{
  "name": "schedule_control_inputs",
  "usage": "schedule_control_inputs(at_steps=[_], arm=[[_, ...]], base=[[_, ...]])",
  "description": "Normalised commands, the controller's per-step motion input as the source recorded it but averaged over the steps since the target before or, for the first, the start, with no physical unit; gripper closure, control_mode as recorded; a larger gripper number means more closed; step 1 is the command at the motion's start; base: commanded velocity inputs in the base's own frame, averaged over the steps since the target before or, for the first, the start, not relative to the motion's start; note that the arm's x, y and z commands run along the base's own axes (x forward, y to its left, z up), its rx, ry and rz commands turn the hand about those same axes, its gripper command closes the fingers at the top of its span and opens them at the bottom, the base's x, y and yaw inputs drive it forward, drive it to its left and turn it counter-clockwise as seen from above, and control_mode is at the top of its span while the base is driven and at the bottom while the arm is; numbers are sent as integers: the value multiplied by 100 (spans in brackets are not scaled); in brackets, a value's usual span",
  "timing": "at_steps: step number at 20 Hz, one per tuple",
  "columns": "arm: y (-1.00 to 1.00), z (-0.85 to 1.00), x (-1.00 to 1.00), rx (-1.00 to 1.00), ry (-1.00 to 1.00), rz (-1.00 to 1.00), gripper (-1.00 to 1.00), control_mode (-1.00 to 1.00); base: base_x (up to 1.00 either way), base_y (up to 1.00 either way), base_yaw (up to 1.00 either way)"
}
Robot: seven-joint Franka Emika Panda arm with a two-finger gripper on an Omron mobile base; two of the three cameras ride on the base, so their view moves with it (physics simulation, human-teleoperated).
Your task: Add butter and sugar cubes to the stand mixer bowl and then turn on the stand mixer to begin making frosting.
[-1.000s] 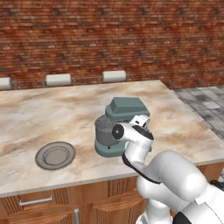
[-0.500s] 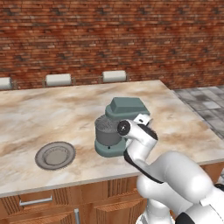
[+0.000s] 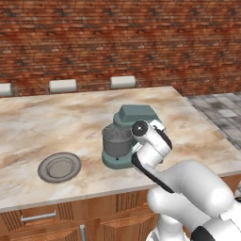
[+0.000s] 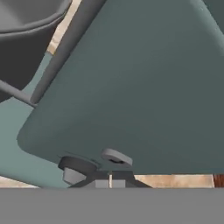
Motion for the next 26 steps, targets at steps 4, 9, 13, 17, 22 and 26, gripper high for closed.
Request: schedule_control_inputs(at_steps=[4, 9, 13, 17, 22, 26], arm=[[-12, -53, 0, 24, 28, -5, 100, -100], [-2, -61, -4, 16, 24, -4, 100, -100], [0, -76, -40, 1, 4, -1, 100, -100], [0, -93, -52, -4, 0, 0, 100, -100], [0, -44, -26, -2, -5, 0, 100, -100], [0, -2, 0, 0, -7, 0, 100, -100]], base=[[0, 0, 0], [0, 0, 0], [0, 0, 0], [0, 0, 0], [0, 0, 0], [0, 0, 0]])
